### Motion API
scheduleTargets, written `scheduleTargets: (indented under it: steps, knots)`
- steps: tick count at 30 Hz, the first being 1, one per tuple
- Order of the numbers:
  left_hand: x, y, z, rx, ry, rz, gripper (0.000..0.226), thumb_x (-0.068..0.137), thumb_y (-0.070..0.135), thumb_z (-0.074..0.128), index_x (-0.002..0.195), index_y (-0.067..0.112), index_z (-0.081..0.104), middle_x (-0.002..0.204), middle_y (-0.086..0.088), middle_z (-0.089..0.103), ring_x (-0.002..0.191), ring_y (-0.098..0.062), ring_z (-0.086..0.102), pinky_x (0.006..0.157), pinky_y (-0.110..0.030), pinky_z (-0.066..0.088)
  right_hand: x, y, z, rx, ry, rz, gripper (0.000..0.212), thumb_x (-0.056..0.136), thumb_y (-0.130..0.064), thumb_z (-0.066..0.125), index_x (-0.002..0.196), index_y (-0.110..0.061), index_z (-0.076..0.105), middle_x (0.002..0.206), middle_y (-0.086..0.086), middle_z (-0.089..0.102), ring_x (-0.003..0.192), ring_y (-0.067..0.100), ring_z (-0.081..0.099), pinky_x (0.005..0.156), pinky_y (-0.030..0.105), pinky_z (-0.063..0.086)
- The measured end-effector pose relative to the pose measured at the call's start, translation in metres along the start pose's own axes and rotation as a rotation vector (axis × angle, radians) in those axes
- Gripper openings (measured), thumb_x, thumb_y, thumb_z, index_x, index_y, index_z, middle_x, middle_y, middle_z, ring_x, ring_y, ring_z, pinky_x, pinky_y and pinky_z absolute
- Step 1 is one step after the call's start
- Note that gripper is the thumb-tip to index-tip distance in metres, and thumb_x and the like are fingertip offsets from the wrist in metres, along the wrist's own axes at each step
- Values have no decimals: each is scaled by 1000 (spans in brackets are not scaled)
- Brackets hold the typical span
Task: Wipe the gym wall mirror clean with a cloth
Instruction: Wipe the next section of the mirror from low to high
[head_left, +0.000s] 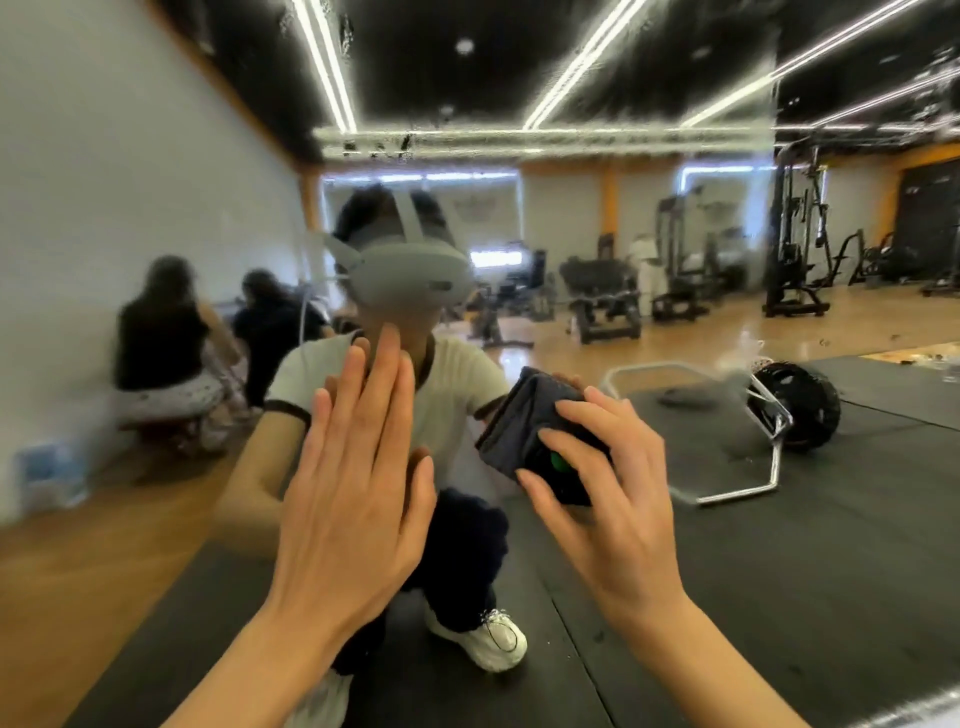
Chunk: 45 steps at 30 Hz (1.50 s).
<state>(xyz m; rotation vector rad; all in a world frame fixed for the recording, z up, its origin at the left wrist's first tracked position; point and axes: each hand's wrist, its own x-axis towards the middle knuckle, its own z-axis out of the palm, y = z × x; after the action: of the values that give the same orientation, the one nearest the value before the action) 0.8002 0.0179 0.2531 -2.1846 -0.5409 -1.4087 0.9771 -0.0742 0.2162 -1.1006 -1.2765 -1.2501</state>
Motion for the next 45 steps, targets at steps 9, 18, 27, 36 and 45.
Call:
scheduleTargets:
  steps: [9,18,27,36,45]
  knots:
    - [-4,-15,10,47,41,51,68,97,19,34,159,0,12,169,-14,4,157,-24,1,127,-35,0,12,-19,40,-205,-260,-226,55,109,-35,29,159,-16,19,168,1,8,155,21,5,126,40,3]
    - [-6,-17,13,120,45,66,69,97,20,33,159,-2,11,169,-16,3,157,-27,2,127,-38,2,34,52,-4,-160,-21,384,54,109,-26,28,158,-6,19,167,8,11,156,27,3,126,50,2]
    - [-7,-18,14,106,47,61,68,95,21,37,155,-5,19,168,-19,9,157,-28,4,127,-37,3,105,-13,48,-124,-98,-147,46,102,-20,42,148,-11,46,157,11,40,149,26,25,124,44,10]
    - [-6,-17,14,113,30,71,68,96,22,34,157,-4,15,167,-20,10,157,-27,3,127,-37,3,107,7,30,-109,101,366,52,104,-24,30,155,-13,33,164,11,25,154,23,10,126,41,-3]
    - [-8,-17,16,124,49,62,65,95,21,35,153,-7,24,165,-22,18,156,-28,5,127,-38,6,127,7,46,-150,18,-44,51,95,2,54,146,-9,50,152,14,47,147,30,30,122,47,3]
